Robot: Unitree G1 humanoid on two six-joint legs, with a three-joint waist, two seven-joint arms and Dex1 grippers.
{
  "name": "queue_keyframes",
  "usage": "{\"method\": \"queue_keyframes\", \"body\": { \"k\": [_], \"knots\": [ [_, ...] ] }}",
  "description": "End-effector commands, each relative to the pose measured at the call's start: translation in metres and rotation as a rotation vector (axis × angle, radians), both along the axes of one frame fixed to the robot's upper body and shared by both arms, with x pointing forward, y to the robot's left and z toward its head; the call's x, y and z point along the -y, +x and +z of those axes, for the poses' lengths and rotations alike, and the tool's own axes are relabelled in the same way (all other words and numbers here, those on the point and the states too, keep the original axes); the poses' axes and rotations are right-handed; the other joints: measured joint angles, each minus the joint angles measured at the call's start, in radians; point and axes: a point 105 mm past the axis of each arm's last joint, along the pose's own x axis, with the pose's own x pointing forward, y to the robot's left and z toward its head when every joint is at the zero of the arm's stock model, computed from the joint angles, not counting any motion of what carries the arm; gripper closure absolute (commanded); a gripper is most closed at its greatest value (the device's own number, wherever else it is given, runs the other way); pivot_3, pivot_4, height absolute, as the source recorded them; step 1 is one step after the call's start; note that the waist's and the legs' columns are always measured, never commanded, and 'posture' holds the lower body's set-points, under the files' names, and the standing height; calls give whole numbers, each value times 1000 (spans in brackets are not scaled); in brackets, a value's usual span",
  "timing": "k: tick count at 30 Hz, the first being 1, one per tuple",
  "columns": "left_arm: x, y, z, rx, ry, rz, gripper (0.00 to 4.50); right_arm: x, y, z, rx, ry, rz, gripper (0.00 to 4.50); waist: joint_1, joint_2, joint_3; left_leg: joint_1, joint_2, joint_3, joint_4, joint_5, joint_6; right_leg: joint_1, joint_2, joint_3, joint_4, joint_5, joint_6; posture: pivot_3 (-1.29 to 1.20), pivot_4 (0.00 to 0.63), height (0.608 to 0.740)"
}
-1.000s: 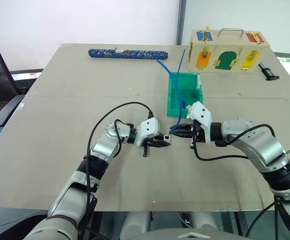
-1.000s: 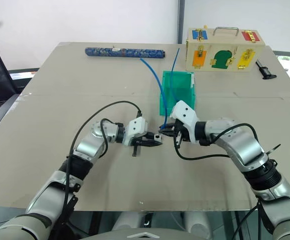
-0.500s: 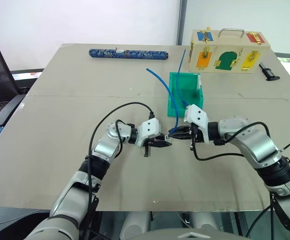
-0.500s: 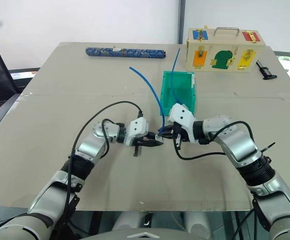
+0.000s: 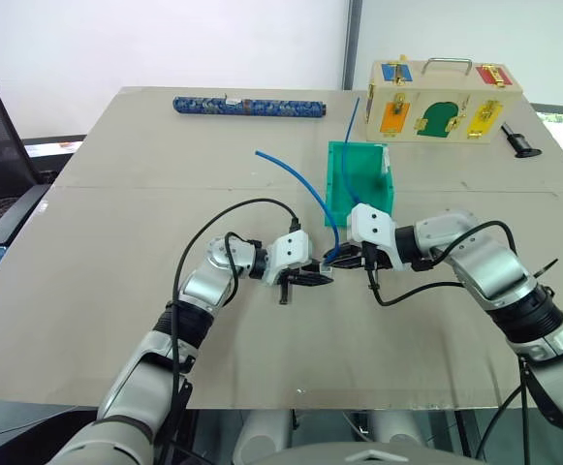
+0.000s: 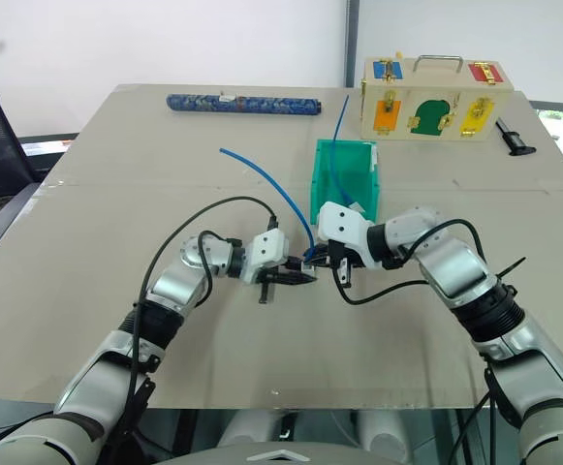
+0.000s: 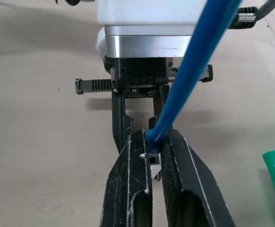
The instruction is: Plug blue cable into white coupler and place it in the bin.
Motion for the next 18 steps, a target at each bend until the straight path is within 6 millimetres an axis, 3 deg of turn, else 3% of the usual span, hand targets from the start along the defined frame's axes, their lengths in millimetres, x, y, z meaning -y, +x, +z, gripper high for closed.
{"method": "queue_keyframes", "body": {
  "k": [1, 10, 18],
  "knots": [
    [3, -6, -8, -28, 23, -34, 4146, 11, 3, -23, -61, -91, -20, 4500, 0, 0, 0, 0, 0, 0, 0, 0, 0, 1, 0, 0, 0, 0, 0, 0, 150, 738],
    [5, -10, -9, -30, 20, -42, 4146, 15, -2, -28, -78, -129, 6, 4500, 1, 0, -1, 1, 0, -2, 0, 0, 0, 1, 0, 0, 0, 0, 0, 0, 150, 738],
    [8, -12, -9, -33, 14, -48, 4146, 9, -11, -65, -102, -253, 39, 4500, -2, 1, -10, 2, 0, -2, -1, 0, 0, 1, 0, 0, 0, 0, 0, 0, 150, 738]
  ]
}}
